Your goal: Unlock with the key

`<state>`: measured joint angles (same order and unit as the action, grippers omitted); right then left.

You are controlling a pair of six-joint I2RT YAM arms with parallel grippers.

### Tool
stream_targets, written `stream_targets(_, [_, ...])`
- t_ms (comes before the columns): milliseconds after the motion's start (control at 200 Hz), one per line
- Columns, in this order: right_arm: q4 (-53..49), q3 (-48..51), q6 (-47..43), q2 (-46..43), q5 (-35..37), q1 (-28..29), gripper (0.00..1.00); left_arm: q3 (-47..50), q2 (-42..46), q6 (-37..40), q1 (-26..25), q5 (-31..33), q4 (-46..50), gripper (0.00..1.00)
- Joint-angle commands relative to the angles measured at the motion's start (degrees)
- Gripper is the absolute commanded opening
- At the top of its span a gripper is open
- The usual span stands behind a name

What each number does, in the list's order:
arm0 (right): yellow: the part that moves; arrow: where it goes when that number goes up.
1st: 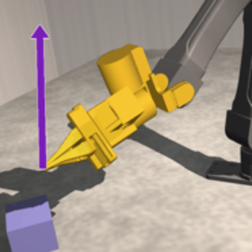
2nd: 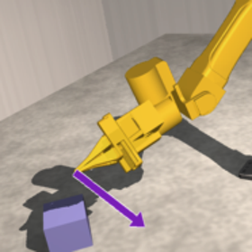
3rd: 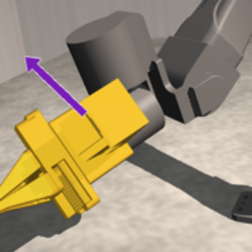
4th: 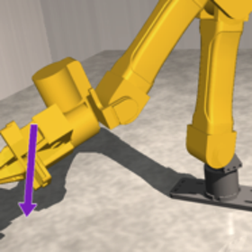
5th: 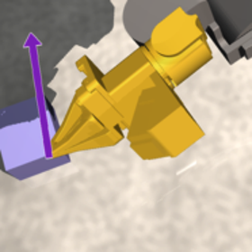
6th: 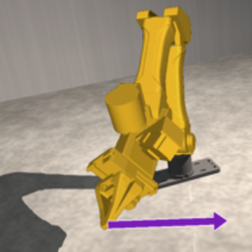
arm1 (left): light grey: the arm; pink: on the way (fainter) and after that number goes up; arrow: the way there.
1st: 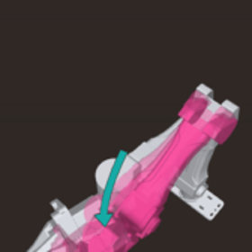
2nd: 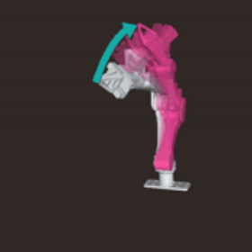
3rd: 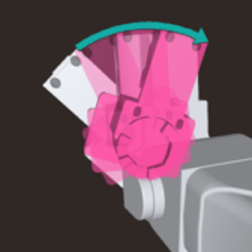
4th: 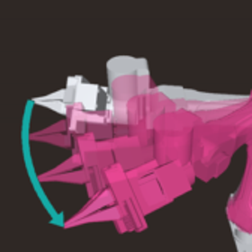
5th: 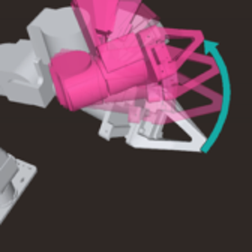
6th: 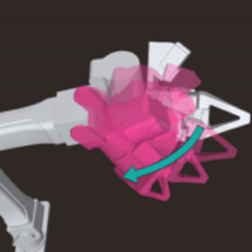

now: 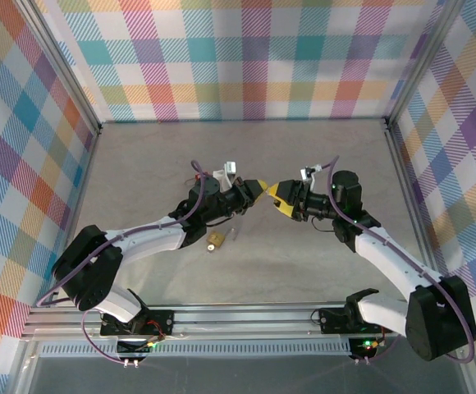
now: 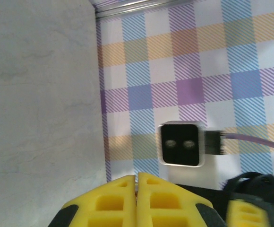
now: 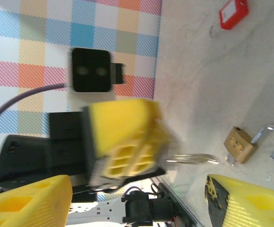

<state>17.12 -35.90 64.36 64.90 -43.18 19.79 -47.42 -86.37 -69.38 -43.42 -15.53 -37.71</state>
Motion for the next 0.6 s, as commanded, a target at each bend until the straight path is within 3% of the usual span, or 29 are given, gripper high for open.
stream_targets(0, [3.21,0.67,0.68,2.08,-1.37,-0.57,0.75,-2.37,0.94,0.58,-0.43,-1.10,-3.04,0.00])
stream_targets(410, [12.02,-1.97,0.39,7.82,-3.42,-1.31,0.73,-1.86,1.08,-0.40,-1.37,-1.80,-2.69,0.00])
stream_targets(595, [15.11,-1.52,2.27,8.11,-4.26,-1.26,0.59,-1.84,0.11,-0.65,-1.51,-1.59,-3.26,0.00])
